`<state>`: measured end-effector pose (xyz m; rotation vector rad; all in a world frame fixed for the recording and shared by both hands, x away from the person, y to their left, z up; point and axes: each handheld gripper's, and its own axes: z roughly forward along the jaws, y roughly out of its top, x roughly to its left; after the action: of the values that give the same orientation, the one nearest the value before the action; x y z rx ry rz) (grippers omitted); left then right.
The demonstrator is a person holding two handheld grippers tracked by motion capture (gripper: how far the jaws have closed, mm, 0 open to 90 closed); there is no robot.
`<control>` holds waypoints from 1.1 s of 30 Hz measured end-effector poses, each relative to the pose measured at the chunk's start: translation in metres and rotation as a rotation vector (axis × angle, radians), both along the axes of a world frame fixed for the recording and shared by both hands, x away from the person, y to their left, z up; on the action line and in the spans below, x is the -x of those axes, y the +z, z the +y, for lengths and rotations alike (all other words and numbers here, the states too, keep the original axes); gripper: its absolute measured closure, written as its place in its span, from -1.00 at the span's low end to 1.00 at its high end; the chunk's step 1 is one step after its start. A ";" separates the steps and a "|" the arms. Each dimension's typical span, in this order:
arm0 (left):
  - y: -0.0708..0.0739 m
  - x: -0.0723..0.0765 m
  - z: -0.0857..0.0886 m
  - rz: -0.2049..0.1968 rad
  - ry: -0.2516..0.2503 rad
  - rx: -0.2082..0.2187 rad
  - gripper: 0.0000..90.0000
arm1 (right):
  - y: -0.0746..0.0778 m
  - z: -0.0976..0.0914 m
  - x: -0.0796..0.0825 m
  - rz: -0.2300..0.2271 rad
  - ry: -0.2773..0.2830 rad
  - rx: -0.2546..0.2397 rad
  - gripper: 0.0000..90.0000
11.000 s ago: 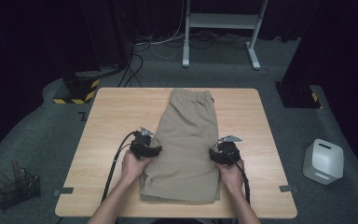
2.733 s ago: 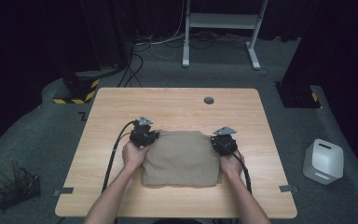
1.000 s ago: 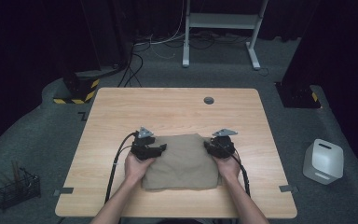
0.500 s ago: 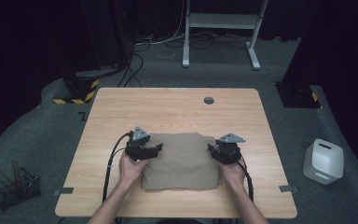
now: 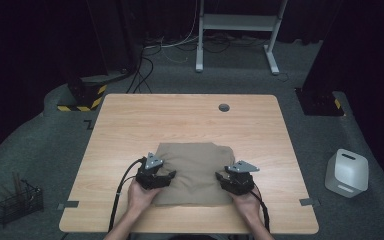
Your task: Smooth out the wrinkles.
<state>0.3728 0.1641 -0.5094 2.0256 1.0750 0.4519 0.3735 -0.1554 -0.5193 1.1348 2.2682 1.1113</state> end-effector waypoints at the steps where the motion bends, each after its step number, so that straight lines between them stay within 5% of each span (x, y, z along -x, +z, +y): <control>1: -0.001 -0.001 0.001 0.001 0.001 -0.004 -0.23 | -0.001 0.000 0.000 -0.006 0.001 0.009 0.16; 10: -0.007 -0.014 -0.001 0.023 0.045 0.003 -0.26 | -0.003 0.000 -0.009 -0.013 -0.016 0.032 0.09; 18: -0.007 -0.036 -0.006 0.022 0.051 -0.018 -0.28 | -0.003 -0.004 -0.027 0.009 -0.057 0.015 0.09; 26: -0.013 -0.050 -0.006 0.018 0.090 0.026 -0.31 | 0.000 -0.002 -0.050 0.032 -0.083 0.030 0.09; 33: -0.011 -0.063 -0.006 0.036 0.103 0.010 -0.33 | 0.001 0.003 -0.064 0.042 -0.107 0.039 0.09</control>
<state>0.4360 0.1576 -0.5204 1.9834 1.2050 0.4633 0.4370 -0.1525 -0.5187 1.2593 2.2218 1.0070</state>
